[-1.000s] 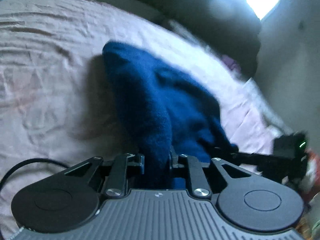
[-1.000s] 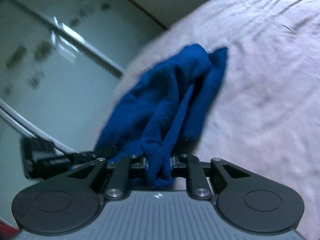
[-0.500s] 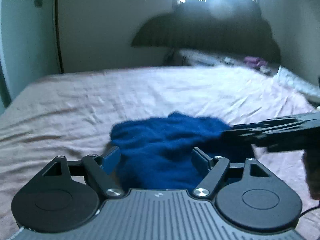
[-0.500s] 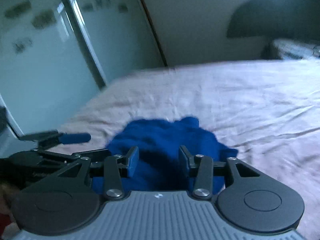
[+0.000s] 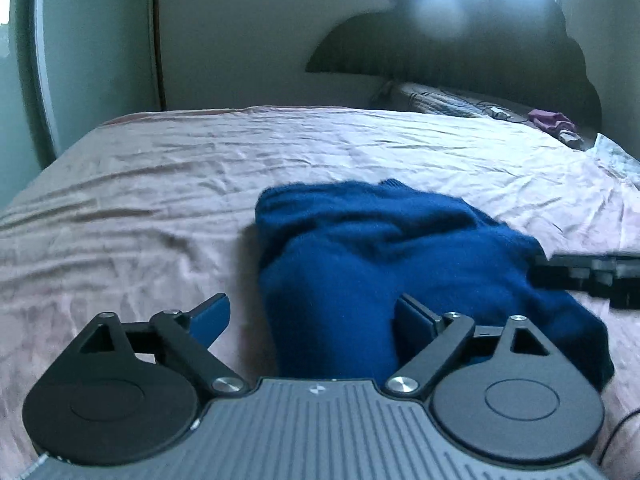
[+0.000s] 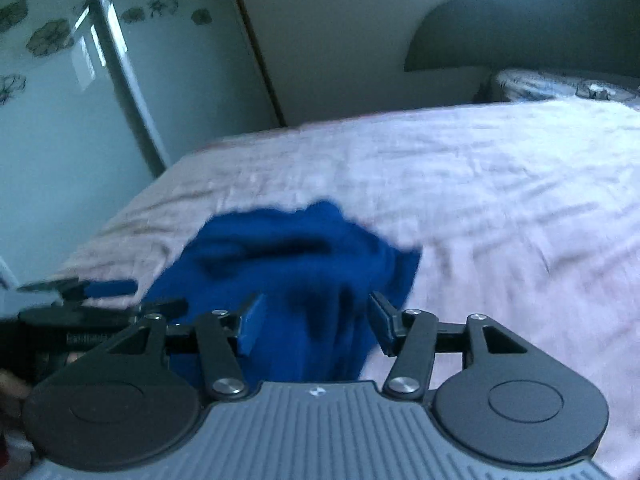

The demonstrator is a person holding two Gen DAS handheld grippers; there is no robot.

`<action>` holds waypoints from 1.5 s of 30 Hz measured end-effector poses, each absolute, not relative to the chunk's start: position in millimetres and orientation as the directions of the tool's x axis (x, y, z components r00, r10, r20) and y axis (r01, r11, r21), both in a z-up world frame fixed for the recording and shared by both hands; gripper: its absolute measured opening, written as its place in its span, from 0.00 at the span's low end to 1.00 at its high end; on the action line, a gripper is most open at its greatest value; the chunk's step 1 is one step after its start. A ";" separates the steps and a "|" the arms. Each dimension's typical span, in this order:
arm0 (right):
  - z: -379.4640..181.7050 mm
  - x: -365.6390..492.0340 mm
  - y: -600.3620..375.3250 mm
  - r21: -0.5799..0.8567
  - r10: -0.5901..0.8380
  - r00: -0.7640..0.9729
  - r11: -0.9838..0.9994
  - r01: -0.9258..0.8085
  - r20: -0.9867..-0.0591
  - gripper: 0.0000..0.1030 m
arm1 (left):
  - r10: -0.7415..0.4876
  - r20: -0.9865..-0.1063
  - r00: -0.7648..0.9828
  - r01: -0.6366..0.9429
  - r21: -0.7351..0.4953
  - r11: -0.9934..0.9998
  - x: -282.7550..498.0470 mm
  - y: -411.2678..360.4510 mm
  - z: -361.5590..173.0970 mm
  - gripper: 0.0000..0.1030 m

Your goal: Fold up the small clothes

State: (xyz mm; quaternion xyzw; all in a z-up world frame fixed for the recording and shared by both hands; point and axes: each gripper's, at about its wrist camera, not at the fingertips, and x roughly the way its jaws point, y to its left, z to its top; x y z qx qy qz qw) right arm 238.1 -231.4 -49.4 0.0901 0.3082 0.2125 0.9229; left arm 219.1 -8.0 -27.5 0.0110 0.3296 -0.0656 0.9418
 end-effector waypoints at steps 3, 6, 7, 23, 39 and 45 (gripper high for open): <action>-70.6 233.2 -222.8 0.226 0.401 0.678 0.915 -0.335 -0.616 0.68 | -0.088 -0.611 0.787 0.114 0.004 0.993 210.1 -12.7 -30.0 0.89; -68.8 220.6 -227.9 0.265 0.400 0.701 0.917 -0.300 -0.590 0.68 | -0.084 -0.611 0.787 0.105 -0.001 0.994 202.8 -13.4 -24.7 0.89; -64.2 213.9 -228.3 0.257 0.388 0.723 0.922 -0.291 -0.572 0.68 | -0.083 -0.611 0.787 0.106 0.001 0.994 200.5 -13.4 -23.6 0.89; -73.5 170.7 -213.6 0.242 0.358 0.721 0.934 -0.264 -0.594 0.89 | -0.079 -0.625 0.777 0.098 -0.004 0.995 156.0 -14.3 -28.6 0.96; -77.2 143.6 -198.4 0.196 0.328 0.716 0.944 -0.264 -0.616 1.00 | -0.067 -0.629 0.774 0.091 0.007 0.996 125.0 -8.4 -32.4 0.96; -74.7 130.6 -198.3 0.172 0.323 0.737 0.946 -0.276 -0.594 1.00 | -0.073 -0.618 0.783 0.091 -0.003 0.996 110.9 -1.1 -32.3 0.96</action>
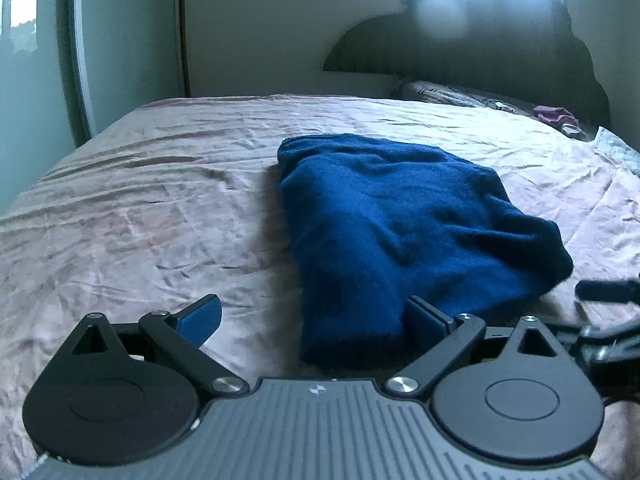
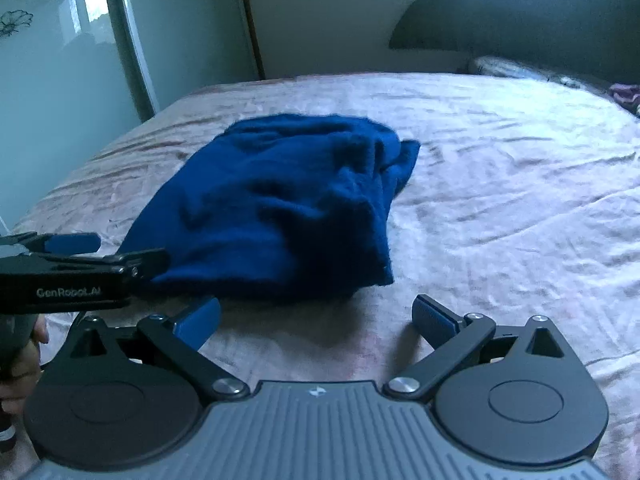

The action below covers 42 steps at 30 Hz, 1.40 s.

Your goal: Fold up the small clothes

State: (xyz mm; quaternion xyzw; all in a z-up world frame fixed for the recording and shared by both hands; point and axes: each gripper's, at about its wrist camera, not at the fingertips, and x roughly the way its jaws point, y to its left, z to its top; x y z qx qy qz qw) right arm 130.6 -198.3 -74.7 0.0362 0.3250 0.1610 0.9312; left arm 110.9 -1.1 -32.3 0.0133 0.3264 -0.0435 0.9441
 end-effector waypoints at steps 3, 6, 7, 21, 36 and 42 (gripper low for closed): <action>-69.2 119.4 -213.4 0.207 0.359 0.778 0.933 -0.293 -0.517 1.00 | -0.104 -0.604 0.790 0.146 0.021 0.989 96.3 3.6 -33.3 0.95; -70.2 125.0 -231.4 0.292 0.387 0.768 0.918 -0.269 -0.509 0.99 | -0.108 -0.595 0.796 0.174 0.053 0.983 84.6 7.0 -37.9 0.93; -71.9 128.0 -235.2 0.313 0.394 0.764 0.913 -0.262 -0.510 0.99 | -0.103 -0.592 0.799 0.173 0.062 0.983 83.4 7.5 -39.6 0.93; -73.6 137.7 -215.8 0.415 0.559 0.679 0.823 -0.388 -0.475 1.00 | 0.031 -0.549 0.835 -0.021 0.025 0.999 99.4 34.4 -41.5 0.93; -74.9 153.8 -195.8 0.359 0.493 0.690 0.868 -0.344 -0.531 1.00 | 0.009 -0.595 0.804 -0.002 0.012 1.000 98.0 34.6 -41.5 0.95; -63.7 135.1 -192.3 0.280 0.426 0.740 0.904 -0.323 -0.520 1.00 | -0.049 -0.616 0.786 0.035 -0.035 0.999 86.8 25.2 -33.9 0.95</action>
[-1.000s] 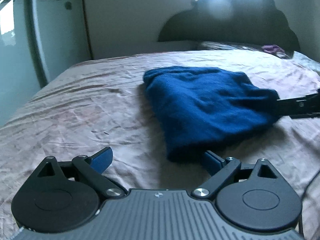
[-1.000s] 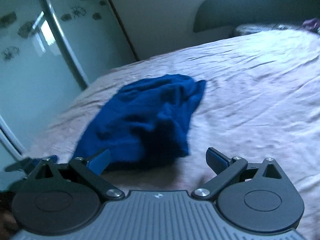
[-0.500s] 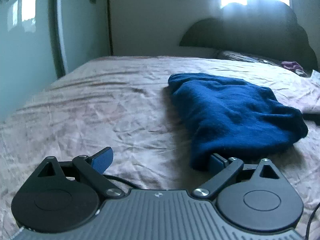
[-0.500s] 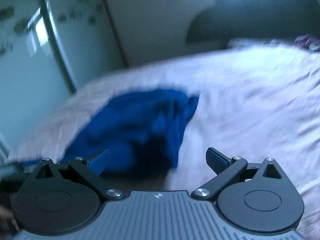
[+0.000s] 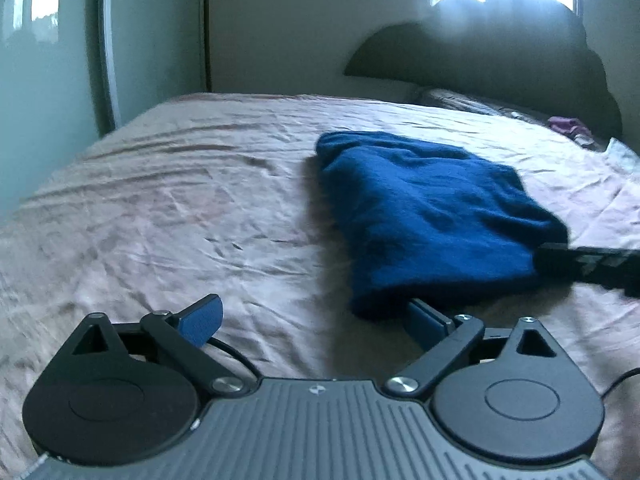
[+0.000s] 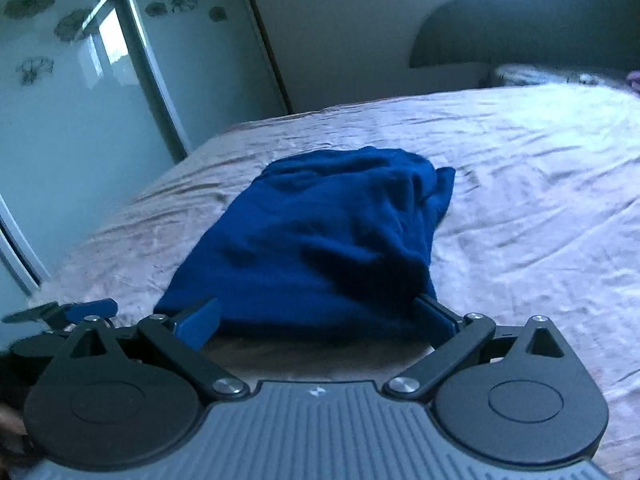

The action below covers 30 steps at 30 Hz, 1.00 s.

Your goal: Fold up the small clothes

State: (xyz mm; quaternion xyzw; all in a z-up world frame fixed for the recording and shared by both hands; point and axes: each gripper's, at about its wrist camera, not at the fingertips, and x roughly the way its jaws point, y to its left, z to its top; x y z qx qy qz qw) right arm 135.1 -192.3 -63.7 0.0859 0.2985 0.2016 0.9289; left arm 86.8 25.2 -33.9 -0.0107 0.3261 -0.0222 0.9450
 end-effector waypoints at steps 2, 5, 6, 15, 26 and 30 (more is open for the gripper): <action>-66.3 136.8 -188.7 0.226 0.347 0.741 0.938 -0.264 -0.575 1.00 | -0.063 -0.624 0.779 0.033 -0.059 0.998 83.9 22.0 -32.5 0.95; -66.0 130.0 -190.8 0.218 0.307 0.756 0.951 -0.219 -0.578 1.00 | -0.055 -0.635 0.771 0.029 -0.051 0.998 78.8 17.9 -31.7 0.95; -64.1 126.2 -191.2 0.214 0.302 0.762 0.952 -0.217 -0.573 1.00 | -0.050 -0.639 0.768 0.028 -0.044 0.999 77.5 17.0 -31.5 0.95; -60.0 110.1 -189.0 0.141 0.233 0.794 0.972 -0.186 -0.561 1.00 | -0.020 -0.653 0.757 0.008 -0.021 1.000 69.6 14.6 -31.9 0.97; -60.6 101.9 -171.9 0.081 0.210 0.773 0.976 -0.202 -0.598 1.00 | -0.014 -0.658 0.753 -0.005 -0.027 1.000 64.9 11.4 -29.5 0.99; -59.7 94.9 -171.6 0.098 0.235 0.778 0.970 -0.220 -0.582 1.00 | -0.003 -0.654 0.756 -0.002 -0.006 1.000 63.4 8.6 -28.1 0.99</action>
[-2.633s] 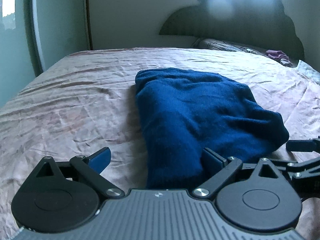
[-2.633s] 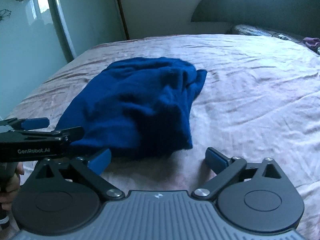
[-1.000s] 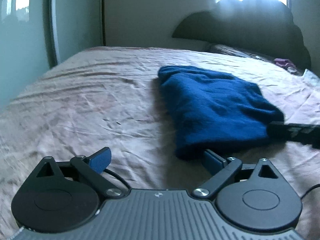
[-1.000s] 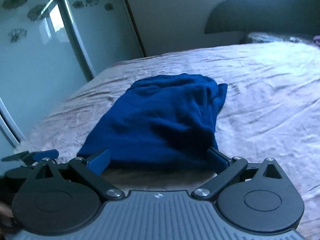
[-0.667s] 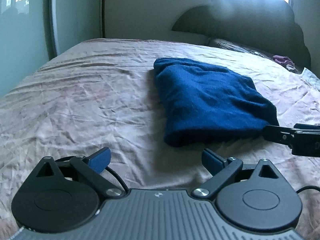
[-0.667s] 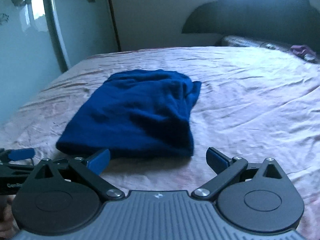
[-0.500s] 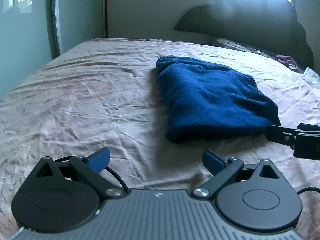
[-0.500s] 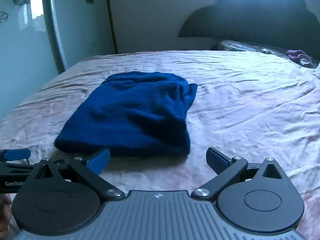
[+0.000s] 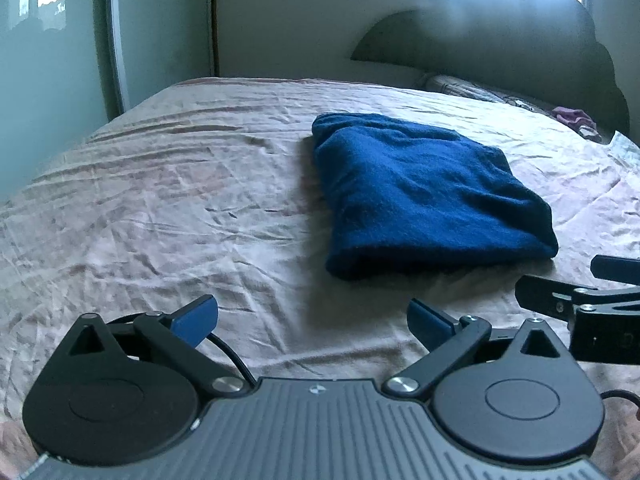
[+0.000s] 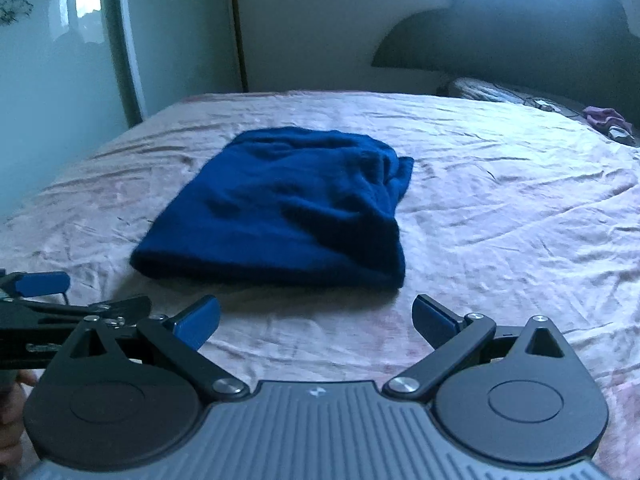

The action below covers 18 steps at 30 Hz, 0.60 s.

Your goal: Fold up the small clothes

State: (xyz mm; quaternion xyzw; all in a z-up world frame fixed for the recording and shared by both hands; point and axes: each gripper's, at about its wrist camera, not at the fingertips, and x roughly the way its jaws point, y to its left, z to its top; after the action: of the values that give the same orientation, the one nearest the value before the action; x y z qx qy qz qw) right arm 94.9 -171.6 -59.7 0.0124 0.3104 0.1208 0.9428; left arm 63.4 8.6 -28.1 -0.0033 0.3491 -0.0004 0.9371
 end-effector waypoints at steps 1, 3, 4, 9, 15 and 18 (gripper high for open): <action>-59.7 94.8 -171.0 0.096 0.234 0.776 0.971 -0.219 -0.586 1.00 | -0.001 -0.654 0.756 -0.001 -0.003 1.000 63.2 8.3 -28.2 0.99; -61.3 94.9 -170.6 0.093 0.222 0.772 0.974 -0.208 -0.595 1.00 | 0.001 -0.655 0.756 -0.002 0.000 1.000 62.9 7.7 -28.3 0.99; -62.2 94.8 -171.0 0.096 0.221 0.771 0.974 -0.205 -0.597 1.00 | 0.001 -0.655 0.755 -0.002 -0.001 1.000 62.7 7.6 -28.4 0.99; -66.3 92.6 -173.2 0.119 0.243 0.759 0.969 -0.215 -0.604 1.00 | -0.009 -0.664 0.748 -0.004 -0.017 1.000 63.6 8.8 -29.1 0.99; -69.6 91.1 -175.1 0.120 0.250 0.754 0.967 -0.224 -0.607 1.00 | -0.003 -0.664 0.748 -0.013 -0.020 1.000 64.0 8.8 -30.7 0.99; -70.7 91.6 -176.4 0.120 0.245 0.754 0.969 -0.217 -0.610 1.00 | 0.001 -0.662 0.750 -0.013 -0.014 1.000 63.9 7.9 -31.7 0.99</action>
State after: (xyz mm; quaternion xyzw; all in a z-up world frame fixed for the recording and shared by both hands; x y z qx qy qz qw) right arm 91.6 -176.4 -70.7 0.0210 0.3286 0.1233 0.9361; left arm 63.9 7.9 -31.7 -0.0087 0.3537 0.0035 0.9353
